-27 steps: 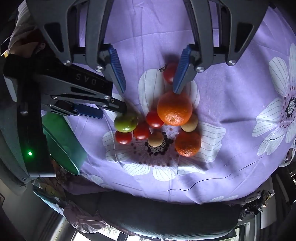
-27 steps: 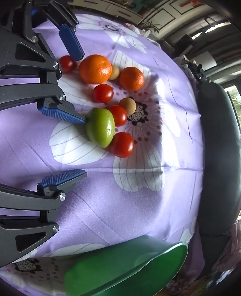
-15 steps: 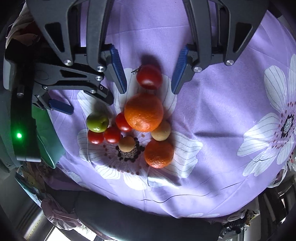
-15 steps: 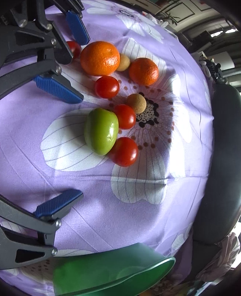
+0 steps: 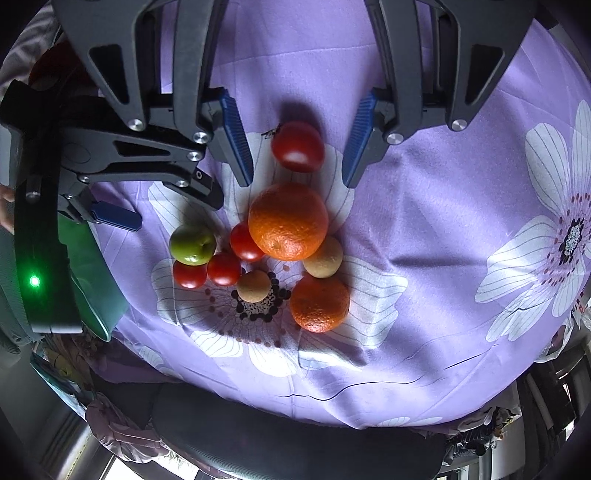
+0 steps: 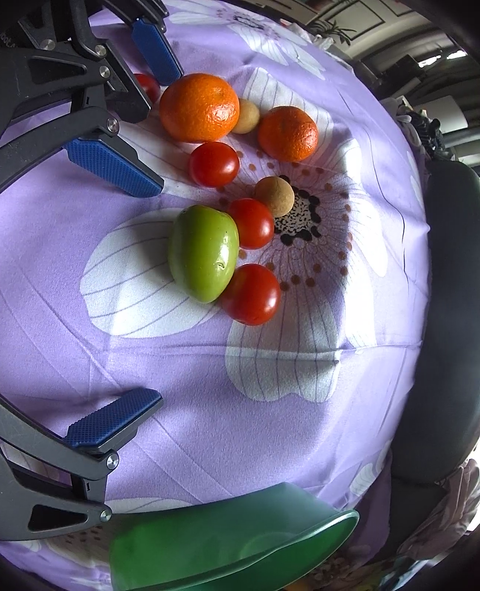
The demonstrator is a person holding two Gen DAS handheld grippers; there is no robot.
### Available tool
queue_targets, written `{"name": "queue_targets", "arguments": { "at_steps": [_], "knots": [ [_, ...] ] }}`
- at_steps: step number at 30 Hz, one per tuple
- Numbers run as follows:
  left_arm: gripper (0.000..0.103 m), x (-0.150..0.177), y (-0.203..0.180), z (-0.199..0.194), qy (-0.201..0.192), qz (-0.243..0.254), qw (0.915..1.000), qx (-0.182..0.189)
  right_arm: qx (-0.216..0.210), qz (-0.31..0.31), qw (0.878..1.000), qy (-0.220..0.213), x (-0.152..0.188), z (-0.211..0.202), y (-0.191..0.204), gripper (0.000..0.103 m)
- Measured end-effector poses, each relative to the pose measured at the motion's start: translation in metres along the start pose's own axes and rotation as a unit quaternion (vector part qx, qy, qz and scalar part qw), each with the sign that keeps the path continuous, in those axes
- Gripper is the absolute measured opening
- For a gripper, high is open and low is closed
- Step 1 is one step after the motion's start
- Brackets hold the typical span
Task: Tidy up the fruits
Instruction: 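Move the right gripper toward the green tomato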
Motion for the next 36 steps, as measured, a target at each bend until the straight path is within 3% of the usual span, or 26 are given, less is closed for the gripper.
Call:
{"name": "queue_targets", "arguments": {
  "at_steps": [21, 30, 36],
  "knots": [
    [0.05, 0.004, -0.006, 0.001, -0.002, -0.009, 0.9999, 0.014, 0.002, -0.001, 1.0, 0.0, -0.001, 0.001, 0.0, 0.103],
    [0.049, 0.003, 0.001, -0.004, -0.005, -0.019, 0.9988, 0.045, 0.004, -0.002, 1.0, 0.0, -0.001, 0.001, 0.0, 0.103],
    [0.049, 0.004, 0.001, -0.012, -0.016, -0.022, 0.9985, 0.047, 0.001, -0.002, 1.0, -0.003, 0.0, 0.001, 0.0, 0.103]
  ]
}}
Point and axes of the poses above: each gripper's, at about its wrist camera, not at the fingertips, and z roughly the way its jaws point, y to its left, x to its underside, the point moved 2 cm from there along z, roughly the way its jaws point, and after that the axes turned 4 degrees about y, right-handed, at the moved point
